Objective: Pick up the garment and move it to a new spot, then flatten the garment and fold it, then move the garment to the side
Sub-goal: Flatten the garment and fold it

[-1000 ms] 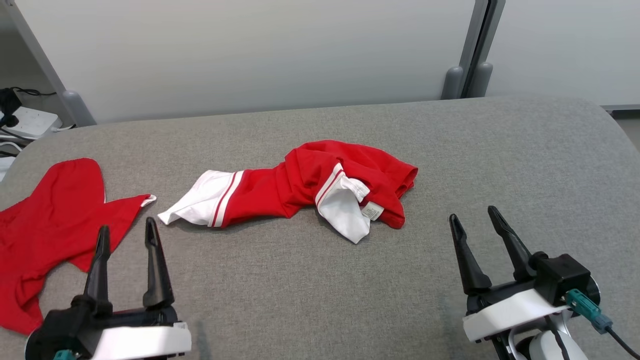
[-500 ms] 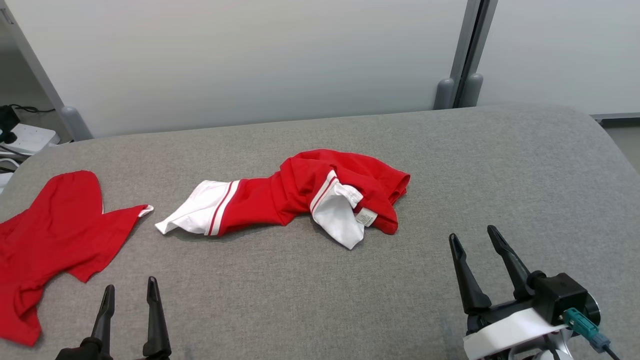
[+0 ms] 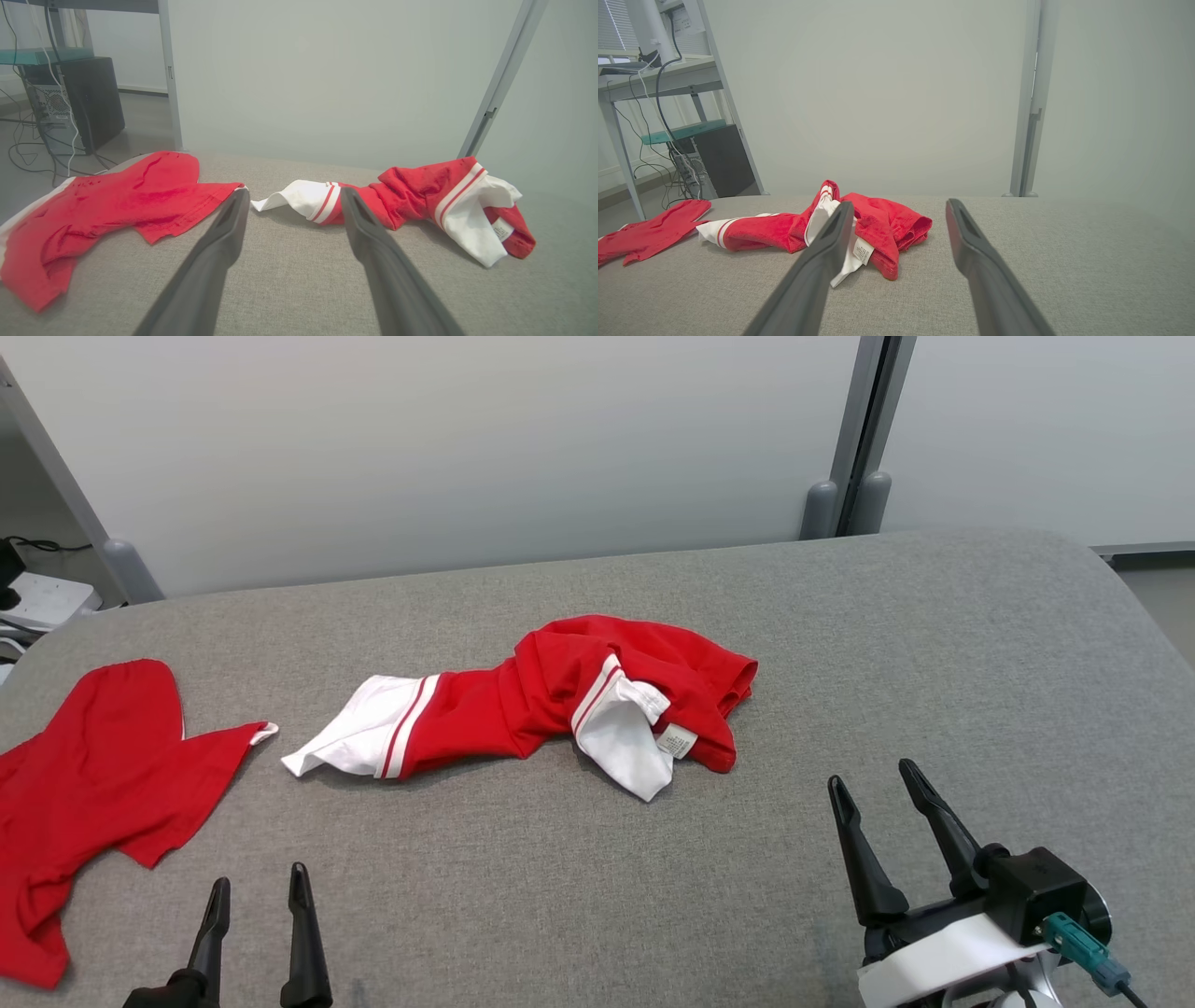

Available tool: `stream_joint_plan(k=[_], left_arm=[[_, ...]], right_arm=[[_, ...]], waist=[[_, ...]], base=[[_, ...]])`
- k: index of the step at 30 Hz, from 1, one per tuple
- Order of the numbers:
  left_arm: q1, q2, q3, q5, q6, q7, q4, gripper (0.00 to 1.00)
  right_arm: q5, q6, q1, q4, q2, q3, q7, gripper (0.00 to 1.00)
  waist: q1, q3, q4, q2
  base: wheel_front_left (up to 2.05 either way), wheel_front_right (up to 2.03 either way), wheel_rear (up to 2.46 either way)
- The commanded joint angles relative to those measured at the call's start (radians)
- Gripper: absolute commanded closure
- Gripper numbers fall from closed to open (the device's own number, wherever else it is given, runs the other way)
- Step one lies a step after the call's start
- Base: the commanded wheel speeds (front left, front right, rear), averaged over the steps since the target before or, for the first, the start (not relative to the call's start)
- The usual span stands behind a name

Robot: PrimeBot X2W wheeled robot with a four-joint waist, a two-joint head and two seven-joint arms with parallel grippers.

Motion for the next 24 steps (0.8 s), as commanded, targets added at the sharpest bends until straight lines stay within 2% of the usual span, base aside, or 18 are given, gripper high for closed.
stream_joint_plan(k=[1, 11, 16, 21, 24], left_arm=[[-0.046, 0.004, 0.028, -0.014, 0.005, -0.009, -0.020, 0.00], [-0.122, 0.004, -0.034, -0.096, -0.008, -0.009, 0.066, 0.00], [-0.224, 0.004, -0.130, -0.188, -0.044, -0.009, 0.155, 0.00], [-0.346, 0.004, -0.240, -0.225, -0.093, -0.009, 0.268, 0.00], [-0.419, 0.004, -0.294, -0.264, -0.097, -0.009, 0.341, 0.00]], right_arm=[[0.009, 0.001, -0.019, -0.025, -0.005, 0.022, -0.012, 0.00], [0.016, 0.001, -0.031, -0.026, -0.015, 0.035, -0.012, 0.00], [0.016, 0.001, -0.044, -0.029, -0.024, 0.041, -0.012, 0.00], [0.016, 0.001, -0.076, -0.038, -0.031, 0.044, -0.012, 0.00], [0.016, 0.001, -0.097, -0.044, -0.031, 0.036, -0.012, 0.00]], waist=[[0.0000, 0.001, 0.000, 0.0000], [0.0000, 0.036, -0.004, 0.0000], [0.0000, 0.077, -0.014, 0.0000], [0.0000, 0.135, -0.039, 0.0000], [0.0000, 0.170, -0.060, 0.0000]], base=[[0.00, 0.00, 0.00], [0.00, 0.00, 0.00], [0.00, 0.00, 0.00], [0.00, 0.00, 0.00], [0.00, 0.00, 0.00]])
